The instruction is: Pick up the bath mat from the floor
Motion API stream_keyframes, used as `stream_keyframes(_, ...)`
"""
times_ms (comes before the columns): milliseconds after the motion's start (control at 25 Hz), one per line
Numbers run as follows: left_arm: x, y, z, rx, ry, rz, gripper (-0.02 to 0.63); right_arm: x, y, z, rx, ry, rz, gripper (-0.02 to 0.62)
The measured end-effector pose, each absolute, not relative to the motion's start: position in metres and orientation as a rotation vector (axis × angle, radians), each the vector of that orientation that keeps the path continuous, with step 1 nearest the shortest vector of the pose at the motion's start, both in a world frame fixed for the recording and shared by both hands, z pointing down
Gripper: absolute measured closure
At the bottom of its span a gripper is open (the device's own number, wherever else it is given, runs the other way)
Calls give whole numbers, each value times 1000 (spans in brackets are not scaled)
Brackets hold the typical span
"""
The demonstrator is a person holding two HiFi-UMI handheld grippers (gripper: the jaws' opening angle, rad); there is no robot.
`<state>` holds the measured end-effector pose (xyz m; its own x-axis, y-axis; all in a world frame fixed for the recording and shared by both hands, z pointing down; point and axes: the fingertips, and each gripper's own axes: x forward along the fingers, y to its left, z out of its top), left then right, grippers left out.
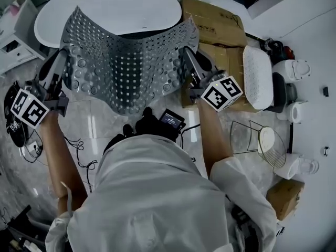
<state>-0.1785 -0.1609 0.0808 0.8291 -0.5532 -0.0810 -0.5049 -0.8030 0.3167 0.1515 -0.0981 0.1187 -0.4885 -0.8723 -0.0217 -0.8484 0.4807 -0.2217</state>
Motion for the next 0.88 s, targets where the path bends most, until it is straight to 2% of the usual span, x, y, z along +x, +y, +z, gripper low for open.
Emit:
stream_keyframes(400,-167,-153,68,2745,-846,-198,594,144,-97,110,-1467,2650,-152,561)
stream_keyframes(520,-163,-96,64,2743,-868,-208,594,145,-41,106,-1427,2677,-149,561)
stream_keyframes(680,-134,13,85,2648,-788,-408,594,171,68,124,-1366,2683,-163,561)
stream_keyframes(880,-103,65,105,2586,-811,-406,594,208,120,146,-1362,2679,-185,561)
